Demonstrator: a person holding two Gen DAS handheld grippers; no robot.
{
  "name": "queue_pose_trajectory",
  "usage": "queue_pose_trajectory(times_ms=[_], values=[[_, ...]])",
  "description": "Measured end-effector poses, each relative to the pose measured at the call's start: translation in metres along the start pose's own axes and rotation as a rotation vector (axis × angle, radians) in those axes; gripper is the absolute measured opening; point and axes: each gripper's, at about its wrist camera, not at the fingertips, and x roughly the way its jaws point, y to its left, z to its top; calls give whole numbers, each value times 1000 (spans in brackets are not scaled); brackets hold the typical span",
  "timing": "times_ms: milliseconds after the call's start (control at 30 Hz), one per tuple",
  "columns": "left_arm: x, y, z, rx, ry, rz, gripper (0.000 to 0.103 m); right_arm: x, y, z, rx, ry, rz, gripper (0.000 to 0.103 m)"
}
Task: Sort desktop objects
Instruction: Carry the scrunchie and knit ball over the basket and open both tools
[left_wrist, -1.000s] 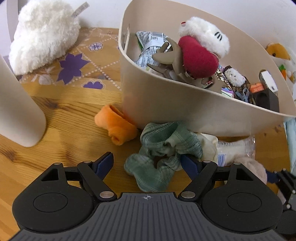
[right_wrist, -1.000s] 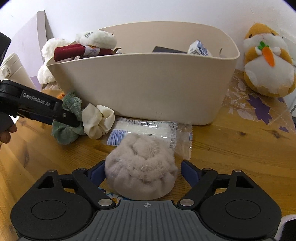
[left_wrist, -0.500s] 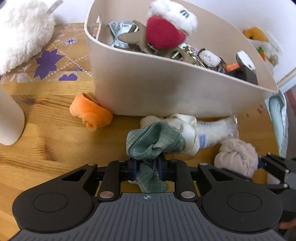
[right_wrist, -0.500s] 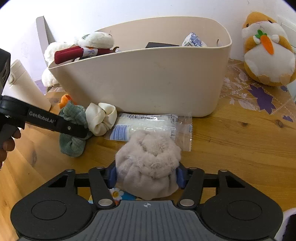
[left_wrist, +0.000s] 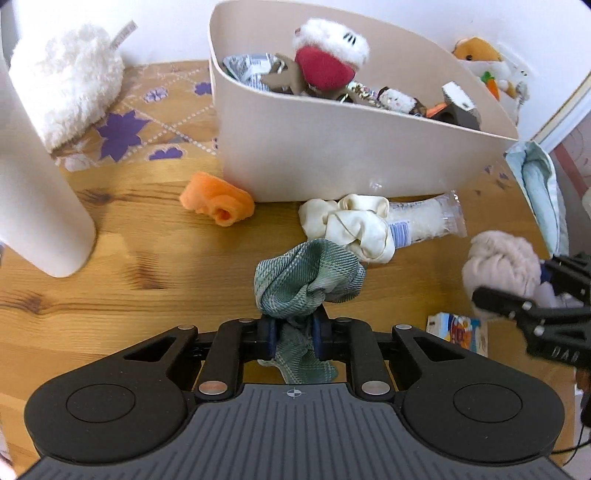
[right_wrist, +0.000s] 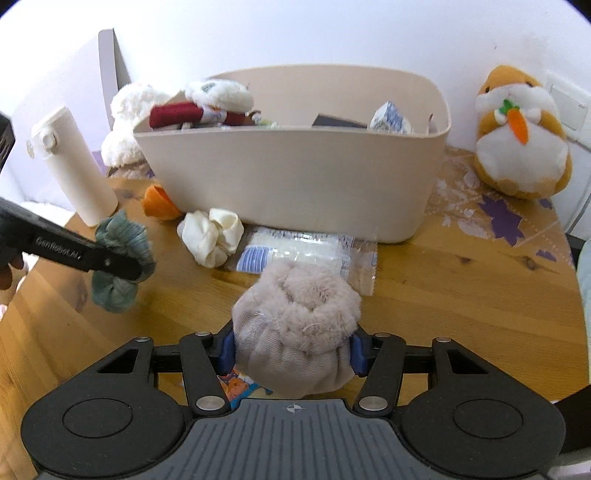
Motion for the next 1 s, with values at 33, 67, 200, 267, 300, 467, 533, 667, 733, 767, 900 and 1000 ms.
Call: queue_pose_trajectory(times_ms=[33,67,200,267,300,467,533,667,733,767,900,1000], values=[[-5,1,0,7,-8,0,18,-4,0,1,5,-9,0,53],[-11,1,0,15,-17,0,18,-8,0,2,8,-19,-1,53],[-38,-2,5,66,-73,-14,18,-25,3,9,-10,-59,-12,53],[-47,-2,9,88,-98,-15,18,-32,5,14,-39,-79,-23,53],[-52,-3,12,94,-110,-16,18,-35,6,18,-61,-88,-32,53],[-70,0,31,96,-168,-15,18,-49,4,43,-104,-147,-63,53],[-76,0,43,100,-189,-12,18,-53,3,55,-110,-172,-78,53],[-86,-8,70,117,-237,4,18,-52,1,80,-146,-206,-123,53],[-90,-12,85,115,-259,-8,18,-50,-1,92,-147,-221,-145,53],[-91,-15,92,115,-269,-14,18,-49,-3,98,-140,-228,-152,53],[-88,-31,119,138,-301,-6,18,-41,-11,120,-89,-250,-190,53],[-76,-41,137,144,-308,3,18,-32,-17,133,-49,-255,-218,53]])
